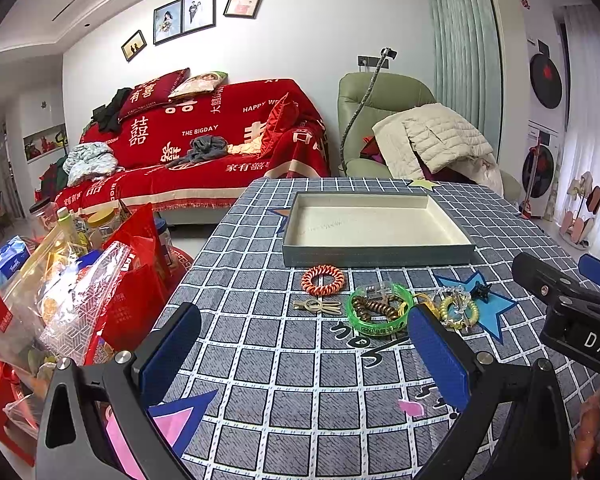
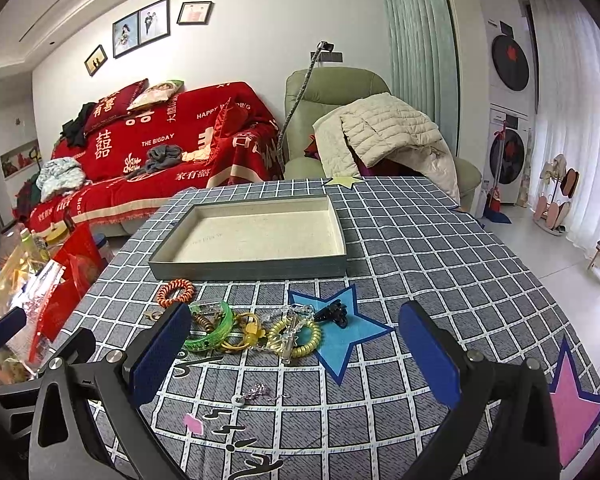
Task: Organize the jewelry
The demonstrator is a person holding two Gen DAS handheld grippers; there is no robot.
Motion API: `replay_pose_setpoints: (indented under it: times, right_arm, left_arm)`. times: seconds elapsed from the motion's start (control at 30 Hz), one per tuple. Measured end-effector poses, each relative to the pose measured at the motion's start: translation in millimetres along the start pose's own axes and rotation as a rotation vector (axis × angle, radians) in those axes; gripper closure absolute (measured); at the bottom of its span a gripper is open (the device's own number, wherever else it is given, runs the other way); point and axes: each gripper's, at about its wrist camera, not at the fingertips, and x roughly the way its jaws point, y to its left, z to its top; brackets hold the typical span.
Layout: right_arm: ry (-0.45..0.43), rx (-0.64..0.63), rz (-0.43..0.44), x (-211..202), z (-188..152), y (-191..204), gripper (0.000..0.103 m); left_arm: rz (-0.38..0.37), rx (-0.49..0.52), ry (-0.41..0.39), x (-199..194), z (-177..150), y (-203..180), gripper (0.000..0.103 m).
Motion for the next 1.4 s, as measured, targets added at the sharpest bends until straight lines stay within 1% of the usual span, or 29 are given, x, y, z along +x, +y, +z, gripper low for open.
replay_pose_setpoints:
  times: [0.7,1.4]
  right_arm:
    - [-0.003,0.002,0.005,-0.5,-0.7,1.7,0.0]
    - [0.003,0.012,0.004,1.8,-1.1,-1.5,0.0]
  left_arm:
    - [0.0,-0.003,-0.004,-0.3,1.1,0.4,0.0]
    - [0.006,-0.014,0.017,6.1,-0.2,5.8,0.0]
